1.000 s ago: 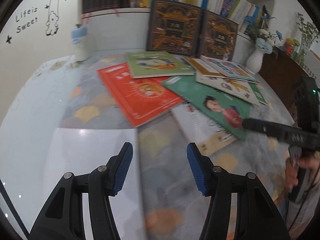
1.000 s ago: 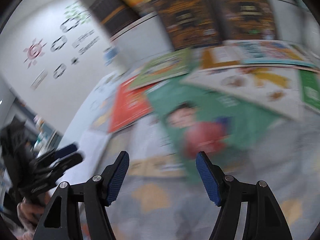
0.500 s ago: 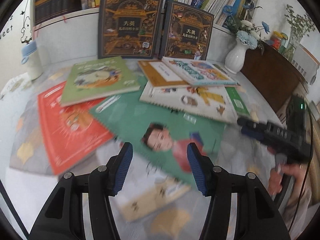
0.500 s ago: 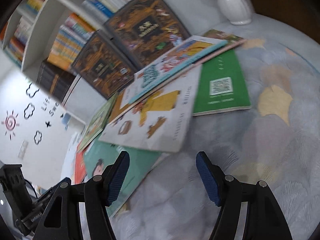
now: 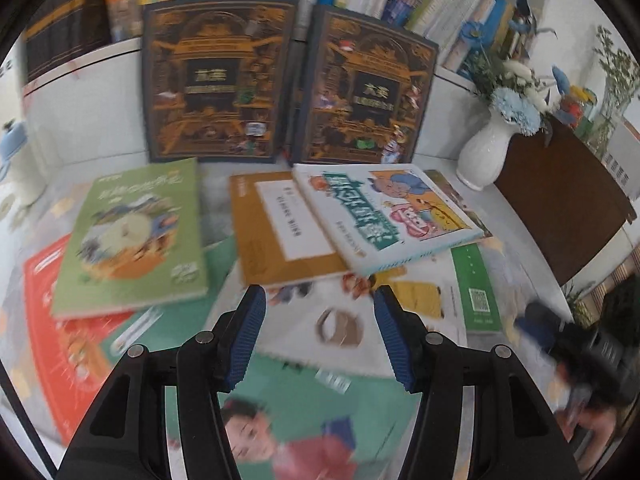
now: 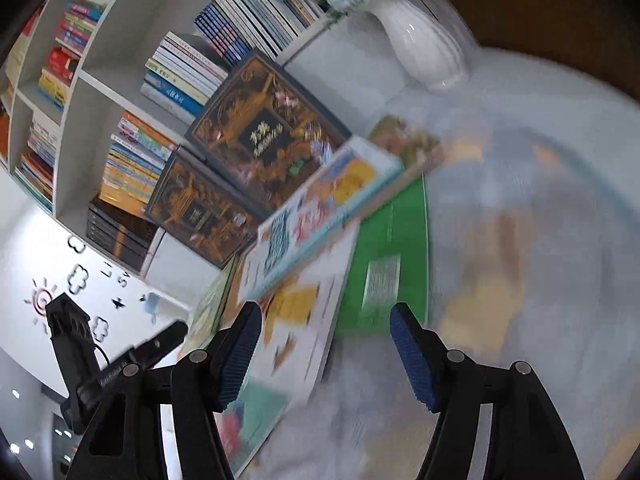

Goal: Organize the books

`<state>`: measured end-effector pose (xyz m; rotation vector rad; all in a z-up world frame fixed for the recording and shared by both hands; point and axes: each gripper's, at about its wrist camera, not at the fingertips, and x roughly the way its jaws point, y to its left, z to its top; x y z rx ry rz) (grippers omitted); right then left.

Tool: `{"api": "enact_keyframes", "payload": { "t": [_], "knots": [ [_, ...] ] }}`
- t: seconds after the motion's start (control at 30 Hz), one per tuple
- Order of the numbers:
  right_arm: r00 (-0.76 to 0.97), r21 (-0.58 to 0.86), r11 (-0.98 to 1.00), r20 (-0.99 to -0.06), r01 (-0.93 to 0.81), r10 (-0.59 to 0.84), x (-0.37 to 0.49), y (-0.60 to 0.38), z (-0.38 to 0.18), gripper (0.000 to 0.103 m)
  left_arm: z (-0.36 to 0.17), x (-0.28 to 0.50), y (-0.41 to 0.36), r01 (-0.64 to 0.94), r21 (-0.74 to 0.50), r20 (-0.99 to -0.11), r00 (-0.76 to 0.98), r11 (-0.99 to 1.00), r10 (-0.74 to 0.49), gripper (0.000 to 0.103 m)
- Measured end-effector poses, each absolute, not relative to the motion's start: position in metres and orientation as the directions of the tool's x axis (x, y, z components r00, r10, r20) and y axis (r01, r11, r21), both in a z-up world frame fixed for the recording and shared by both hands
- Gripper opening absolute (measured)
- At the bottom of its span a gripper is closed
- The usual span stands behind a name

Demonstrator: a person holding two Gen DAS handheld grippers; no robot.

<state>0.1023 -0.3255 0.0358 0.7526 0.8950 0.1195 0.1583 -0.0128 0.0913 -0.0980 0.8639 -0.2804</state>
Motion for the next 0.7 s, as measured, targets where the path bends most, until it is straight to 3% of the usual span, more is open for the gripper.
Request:
{"api": "enact_keyframes", "payload": {
  "t": [0.23, 0.4, 0.5, 0.6, 0.7],
  "knots": [
    [0.629, 0.518, 0.838, -0.712, 0.170, 0.313, 0.194, -0.359, 0.022, 0.066, 0.060, 0.206, -0.042, 0.208, -0.211, -0.774, 0.562, 0.955, -0.293, 0.054],
    [0.554, 0.415, 0.893, -0.791, 0.174, 0.260, 0.246, -0.364, -0.005, 0.066, 0.049, 0.216, -0.062, 0.244, -0.137, -0.772, 0.581, 0.960, -0.257, 0.054],
    [0.511, 0.373, 0.920, -0.818, 0.119, 0.265, 0.260, -0.353, -0.013, 0.066, 0.048, 0.218, -0.068, 0.268, -0.163, -0.769, 0.568, 0.950, -0.292, 0.054],
    [0.462, 0.450, 0.890, -0.805, 0.069, 0.371, 0.259, -0.343, -0.014, 0.071, 0.048, 0.218, -0.075, 0.296, -0.185, -0.771, 0.547, 0.937, -0.325, 0.058],
    [0.423, 0.373, 0.927, -0.848, 0.046, 0.320, 0.251, -0.327, -0.004, 0.070, 0.049, 0.214, -0.076, 0.302, -0.153, -0.776, 0.552, 0.941, -0.303, 0.061]
  ]
}}
